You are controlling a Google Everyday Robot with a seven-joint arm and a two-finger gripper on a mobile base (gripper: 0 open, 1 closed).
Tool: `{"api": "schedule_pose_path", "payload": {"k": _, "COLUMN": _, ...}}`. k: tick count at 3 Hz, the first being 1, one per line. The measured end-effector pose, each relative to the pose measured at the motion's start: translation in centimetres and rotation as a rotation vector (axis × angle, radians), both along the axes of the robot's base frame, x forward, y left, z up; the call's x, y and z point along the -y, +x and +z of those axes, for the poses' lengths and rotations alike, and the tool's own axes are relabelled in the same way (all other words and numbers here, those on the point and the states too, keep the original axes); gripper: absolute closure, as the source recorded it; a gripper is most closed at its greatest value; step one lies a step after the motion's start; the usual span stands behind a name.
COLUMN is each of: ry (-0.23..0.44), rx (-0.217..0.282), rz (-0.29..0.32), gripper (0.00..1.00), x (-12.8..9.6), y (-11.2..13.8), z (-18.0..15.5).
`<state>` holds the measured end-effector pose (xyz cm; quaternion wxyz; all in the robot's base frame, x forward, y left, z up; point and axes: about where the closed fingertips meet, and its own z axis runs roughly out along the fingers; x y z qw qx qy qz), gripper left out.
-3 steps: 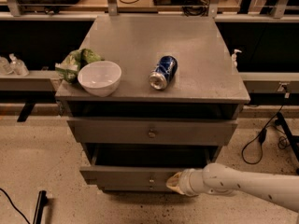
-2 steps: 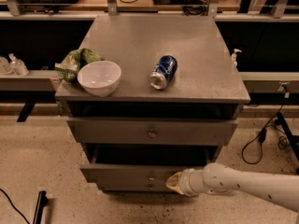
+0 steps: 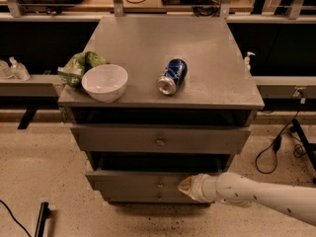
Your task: Close middle drawer
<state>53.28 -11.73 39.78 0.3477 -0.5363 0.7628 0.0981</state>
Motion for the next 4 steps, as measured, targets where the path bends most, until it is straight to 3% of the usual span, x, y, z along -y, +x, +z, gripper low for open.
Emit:
{"api": "schedule_pose_path", "payload": {"k": 1, "ry": -0.014, "rx": 0.057, "rz": -0.033, "gripper": 1.0, "x": 0.5, "y": 1.5, "z": 0.7}}
{"api": "schedule_pose_path", "payload": {"k": 4, "ry": -0.023, "rx": 0.094, "rz": -0.059, "gripper": 1.0, "x": 0.6, "y": 2.6, "z": 1.2}}
